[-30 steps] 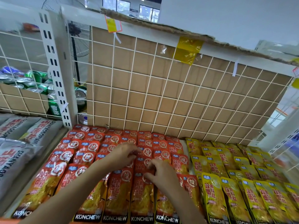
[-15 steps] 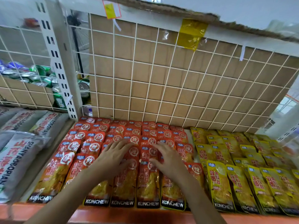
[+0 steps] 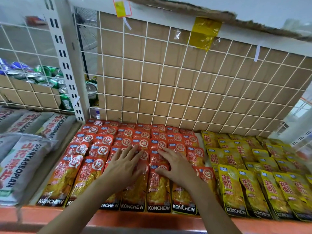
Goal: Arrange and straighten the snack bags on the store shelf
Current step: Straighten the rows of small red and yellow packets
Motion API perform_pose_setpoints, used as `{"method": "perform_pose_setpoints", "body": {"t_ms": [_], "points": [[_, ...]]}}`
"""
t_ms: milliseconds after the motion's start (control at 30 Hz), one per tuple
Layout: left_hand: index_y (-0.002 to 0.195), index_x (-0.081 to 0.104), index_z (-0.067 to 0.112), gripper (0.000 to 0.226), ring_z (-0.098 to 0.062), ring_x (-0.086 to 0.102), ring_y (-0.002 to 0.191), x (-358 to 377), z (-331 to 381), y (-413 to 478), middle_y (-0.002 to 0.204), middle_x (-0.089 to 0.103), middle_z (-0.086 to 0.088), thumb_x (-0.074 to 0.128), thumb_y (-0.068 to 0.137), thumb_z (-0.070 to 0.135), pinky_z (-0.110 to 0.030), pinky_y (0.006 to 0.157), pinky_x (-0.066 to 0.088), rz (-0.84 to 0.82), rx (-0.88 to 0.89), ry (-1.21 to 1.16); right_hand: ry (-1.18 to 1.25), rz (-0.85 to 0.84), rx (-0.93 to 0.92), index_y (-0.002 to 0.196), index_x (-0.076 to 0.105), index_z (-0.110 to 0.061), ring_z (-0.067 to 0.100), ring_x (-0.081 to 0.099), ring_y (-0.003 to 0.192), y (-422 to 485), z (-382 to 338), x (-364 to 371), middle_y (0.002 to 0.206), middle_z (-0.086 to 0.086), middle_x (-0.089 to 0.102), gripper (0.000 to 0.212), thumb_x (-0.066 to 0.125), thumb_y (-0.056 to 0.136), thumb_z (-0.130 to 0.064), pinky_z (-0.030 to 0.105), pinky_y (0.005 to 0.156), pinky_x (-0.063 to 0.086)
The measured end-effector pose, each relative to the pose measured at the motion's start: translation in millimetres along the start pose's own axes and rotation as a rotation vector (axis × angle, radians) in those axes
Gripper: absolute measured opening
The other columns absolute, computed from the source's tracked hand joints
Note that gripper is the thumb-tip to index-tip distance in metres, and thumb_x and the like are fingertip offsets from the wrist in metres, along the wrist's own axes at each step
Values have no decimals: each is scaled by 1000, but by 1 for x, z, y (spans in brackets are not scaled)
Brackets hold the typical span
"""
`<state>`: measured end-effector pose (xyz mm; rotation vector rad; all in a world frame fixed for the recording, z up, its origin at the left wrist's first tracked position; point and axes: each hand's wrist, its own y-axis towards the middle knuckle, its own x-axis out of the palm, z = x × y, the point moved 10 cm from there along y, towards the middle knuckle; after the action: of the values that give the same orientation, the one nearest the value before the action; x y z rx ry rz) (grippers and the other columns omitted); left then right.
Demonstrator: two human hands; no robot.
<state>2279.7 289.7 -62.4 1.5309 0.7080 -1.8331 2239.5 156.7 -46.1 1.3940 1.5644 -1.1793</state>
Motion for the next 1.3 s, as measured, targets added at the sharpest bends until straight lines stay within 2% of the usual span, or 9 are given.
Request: {"method": "perform_pose_setpoints", "body": {"t_ms": [133,400,533,733,900,967,1033,1167,1300], "points": [[148,-6,25,116,-11,-19,138,-1,9,-1,147,-19,9,-36,49,78,-38,112,-12,0,20,24,-3,24,-5,146,19,-33,11,13,141,1,1,1,155,-12,12,73,46,85,-62,34,115,4],[148,-7,22,113,-15,-10,143,-1,16,23,156,-10,1,-28,52,79,-36,111,-12,-21,44,23,-4,48,7,145,20,-36,11,14,141,3,5,3,154,-12,14,69,42,85,-62,34,115,6],[148,-4,19,91,-17,-11,143,6,15,33,157,-9,-2,0,77,76,-40,116,-7,-60,21,26,4,67,46,145,19,-37,12,14,141,0,8,1,155,-13,12,67,45,87,-59,36,115,6],[148,-4,20,121,-16,-9,144,10,16,34,157,-7,1,-33,47,80,-39,115,-6,-40,34,36,17,113,57,146,20,-31,12,16,141,8,15,-11,154,-9,17,68,44,88,-58,38,117,11],[149,-1,23,74,-15,-4,144,-4,22,41,157,-4,3,16,90,65,-38,116,-1,-18,-7,-41,100,137,40,143,30,-23,17,29,137,45,30,-27,150,-1,32,56,46,93,-44,38,114,23],[149,-1,22,70,-16,-5,144,-6,28,46,157,-5,2,23,93,58,-37,116,-1,-33,-12,-52,108,144,36,139,38,-20,18,34,134,61,36,-34,145,2,39,48,46,95,-35,33,111,27],[149,-2,21,74,-17,-6,144,-5,32,51,157,-6,0,16,91,63,-37,116,-1,-46,-26,-35,103,151,31,136,45,-17,19,39,130,75,40,-41,141,4,45,42,47,95,-29,30,107,28],[149,-2,20,115,-18,-10,144,0,42,59,157,-8,-2,-27,55,80,-36,115,-5,-12,-36,-8,108,171,-33,127,55,-14,20,50,121,100,32,-52,130,4,57,35,51,93,-21,29,100,35],[148,-4,20,99,-18,-14,143,5,47,60,156,-13,-5,-16,66,72,-36,114,-9,17,-62,7,100,111,-93,111,65,-15,19,58,108,123,23,-46,116,4,65,25,60,88,-23,30,93,42]]}}
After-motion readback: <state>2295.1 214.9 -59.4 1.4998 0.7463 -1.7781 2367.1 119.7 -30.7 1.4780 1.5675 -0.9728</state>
